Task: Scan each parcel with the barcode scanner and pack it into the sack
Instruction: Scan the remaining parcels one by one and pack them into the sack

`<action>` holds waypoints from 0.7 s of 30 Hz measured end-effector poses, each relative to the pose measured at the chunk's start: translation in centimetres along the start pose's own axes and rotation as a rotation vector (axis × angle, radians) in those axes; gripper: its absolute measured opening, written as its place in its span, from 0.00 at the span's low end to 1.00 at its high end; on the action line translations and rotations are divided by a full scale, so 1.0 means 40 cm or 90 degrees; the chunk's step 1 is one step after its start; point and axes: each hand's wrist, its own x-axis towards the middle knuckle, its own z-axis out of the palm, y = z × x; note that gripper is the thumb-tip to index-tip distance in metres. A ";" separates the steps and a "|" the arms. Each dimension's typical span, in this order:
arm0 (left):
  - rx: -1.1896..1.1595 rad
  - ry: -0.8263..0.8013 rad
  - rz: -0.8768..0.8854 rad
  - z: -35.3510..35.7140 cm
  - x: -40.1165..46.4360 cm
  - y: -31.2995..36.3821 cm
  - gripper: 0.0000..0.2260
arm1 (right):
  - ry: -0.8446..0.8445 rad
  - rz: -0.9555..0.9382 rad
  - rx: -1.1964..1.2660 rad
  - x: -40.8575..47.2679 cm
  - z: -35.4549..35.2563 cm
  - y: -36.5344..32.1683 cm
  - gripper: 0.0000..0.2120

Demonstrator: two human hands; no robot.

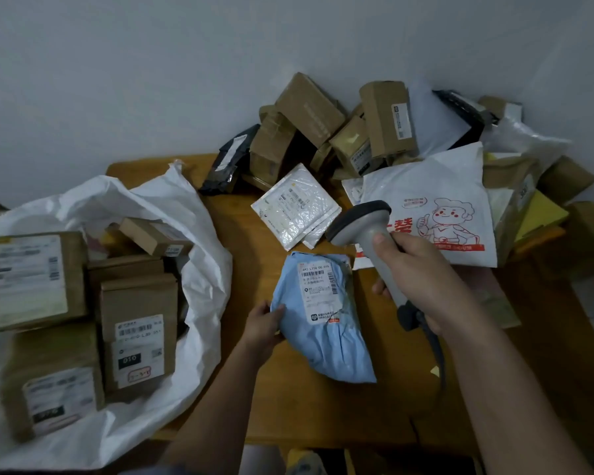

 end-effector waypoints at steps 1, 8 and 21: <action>-0.009 0.009 0.024 -0.009 -0.007 0.011 0.04 | -0.003 -0.008 0.002 -0.005 0.008 -0.011 0.13; -0.122 0.098 0.089 -0.057 -0.036 0.088 0.05 | -0.032 -0.074 -0.021 -0.050 0.044 -0.093 0.14; -0.218 0.116 0.111 -0.099 -0.103 0.161 0.06 | 0.001 -0.207 -0.082 -0.170 0.039 -0.189 0.13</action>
